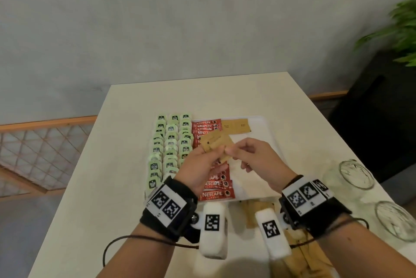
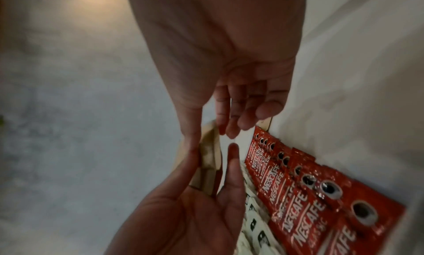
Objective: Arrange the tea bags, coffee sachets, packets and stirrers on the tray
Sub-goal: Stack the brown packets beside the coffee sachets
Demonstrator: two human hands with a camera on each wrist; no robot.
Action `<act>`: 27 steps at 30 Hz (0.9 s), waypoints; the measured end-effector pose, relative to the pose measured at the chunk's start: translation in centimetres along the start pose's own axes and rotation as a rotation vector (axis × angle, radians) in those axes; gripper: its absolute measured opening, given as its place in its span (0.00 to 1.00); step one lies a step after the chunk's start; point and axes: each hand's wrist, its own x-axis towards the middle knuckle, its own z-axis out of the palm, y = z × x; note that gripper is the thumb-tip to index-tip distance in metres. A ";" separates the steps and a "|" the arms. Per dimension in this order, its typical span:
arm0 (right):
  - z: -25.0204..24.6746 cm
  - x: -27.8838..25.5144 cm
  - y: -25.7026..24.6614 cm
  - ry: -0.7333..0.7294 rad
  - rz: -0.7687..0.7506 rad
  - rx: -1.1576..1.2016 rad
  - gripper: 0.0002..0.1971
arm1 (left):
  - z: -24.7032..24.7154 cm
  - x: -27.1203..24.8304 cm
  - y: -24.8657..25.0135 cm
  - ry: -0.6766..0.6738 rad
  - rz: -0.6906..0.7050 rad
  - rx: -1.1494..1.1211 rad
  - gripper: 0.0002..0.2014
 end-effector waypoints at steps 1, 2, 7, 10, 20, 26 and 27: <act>0.1 -0.4 0.1 -0.002 -0.011 0.002 0.17 | 0.3 -0.2 -0.1 0.020 0.014 0.000 0.09; 0.3 -0.8 0.1 0.004 -0.024 0.009 0.15 | 0.6 -0.5 -0.3 0.036 0.023 -0.009 0.10; 0.7 -2.5 -0.1 0.052 -0.076 0.067 0.07 | 1.2 -1.6 -1.0 0.057 0.003 -0.094 0.08; 0.1 -3.1 -0.4 0.065 -0.076 0.074 0.09 | 0.4 -2.2 -0.9 0.075 0.012 -0.061 0.11; -3.4 -4.0 -2.9 -0.133 -0.090 -0.167 0.05 | -0.6 -3.6 0.6 0.093 0.182 0.255 0.09; -3.4 -3.0 -3.5 -0.130 -0.118 -0.284 0.04 | 0.7 -3.5 -0.1 -0.047 0.094 0.308 0.07; -3.3 -2.8 -3.3 -0.116 -0.119 -0.280 0.04 | 0.8 -3.3 -0.2 -0.037 0.087 0.288 0.07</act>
